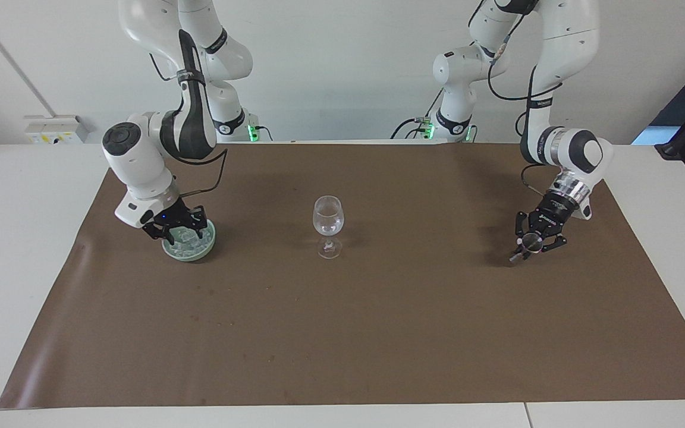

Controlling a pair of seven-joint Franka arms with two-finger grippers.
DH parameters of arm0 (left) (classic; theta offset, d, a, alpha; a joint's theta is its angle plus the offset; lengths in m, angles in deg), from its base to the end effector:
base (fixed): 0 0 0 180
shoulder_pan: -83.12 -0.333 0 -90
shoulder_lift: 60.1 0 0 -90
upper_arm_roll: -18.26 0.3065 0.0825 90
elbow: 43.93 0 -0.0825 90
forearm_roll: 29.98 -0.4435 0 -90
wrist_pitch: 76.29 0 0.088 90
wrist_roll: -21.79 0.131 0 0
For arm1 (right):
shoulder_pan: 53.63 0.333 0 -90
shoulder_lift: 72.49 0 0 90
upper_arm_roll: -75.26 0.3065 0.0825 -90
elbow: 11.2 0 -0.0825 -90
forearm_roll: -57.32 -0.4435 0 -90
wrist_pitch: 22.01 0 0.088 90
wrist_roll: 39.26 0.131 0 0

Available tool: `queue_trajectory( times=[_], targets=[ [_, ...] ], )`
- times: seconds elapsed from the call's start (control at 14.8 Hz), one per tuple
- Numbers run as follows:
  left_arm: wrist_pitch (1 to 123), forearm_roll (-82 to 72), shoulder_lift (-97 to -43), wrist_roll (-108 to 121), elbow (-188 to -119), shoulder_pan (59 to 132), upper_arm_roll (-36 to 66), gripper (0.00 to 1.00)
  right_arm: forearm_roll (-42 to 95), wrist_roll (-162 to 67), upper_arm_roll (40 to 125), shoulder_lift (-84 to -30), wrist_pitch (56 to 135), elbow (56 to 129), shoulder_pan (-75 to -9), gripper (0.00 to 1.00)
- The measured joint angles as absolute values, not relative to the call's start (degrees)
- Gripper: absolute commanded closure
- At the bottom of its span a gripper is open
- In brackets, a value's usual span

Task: Pour wine and add ice with both arms
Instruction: 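Return the jigger with the left gripper while the right gripper grasps the bowl, then lower the jigger onto the table and open the left gripper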

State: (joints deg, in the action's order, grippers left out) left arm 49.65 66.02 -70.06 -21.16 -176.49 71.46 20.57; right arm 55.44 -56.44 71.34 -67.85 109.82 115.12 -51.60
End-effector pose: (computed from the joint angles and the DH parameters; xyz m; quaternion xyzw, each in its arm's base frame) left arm 0.5605 0.0842 0.2045 0.3368 0.7723 -0.2244 0.4896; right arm 0.5857 -0.0182 0.2739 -0.9924 -0.1224 -0.0092 0.0081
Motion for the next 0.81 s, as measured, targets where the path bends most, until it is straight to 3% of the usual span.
queue_trajectory(
  times=[0.41, 0.68, 0.74, 0.81],
  targets=[
    [49.6, 70.2, -71.1, -18.6, -176.8, 70.8, 20.5, 1.0, 55.4, -59.9, 71.3, -66.8, 111.0, 115.8, -52.2, 0.27],
    [49.5, 70.3, -71.2, -16.7, -178.5, 70.8, 20.4, 1.0, 55.4, -60.1, 71.4, -66.8, 111.0, 116.2, -52.3, 0.33],
    [49.4, 70.3, -71.2, -16.4, -178.7, 70.8, 20.4, 0.88, 55.4, -60.1, 71.5, -66.8, 111.1, 116.2, -52.3, 0.34],
    [49.3, 70.3, -71.2, -16.2, -178.8, 70.8, 20.4, 0.52, 55.4, -60.1, 71.5, -66.8, 111.1, 116.3, -52.2, 0.37]
  ],
)
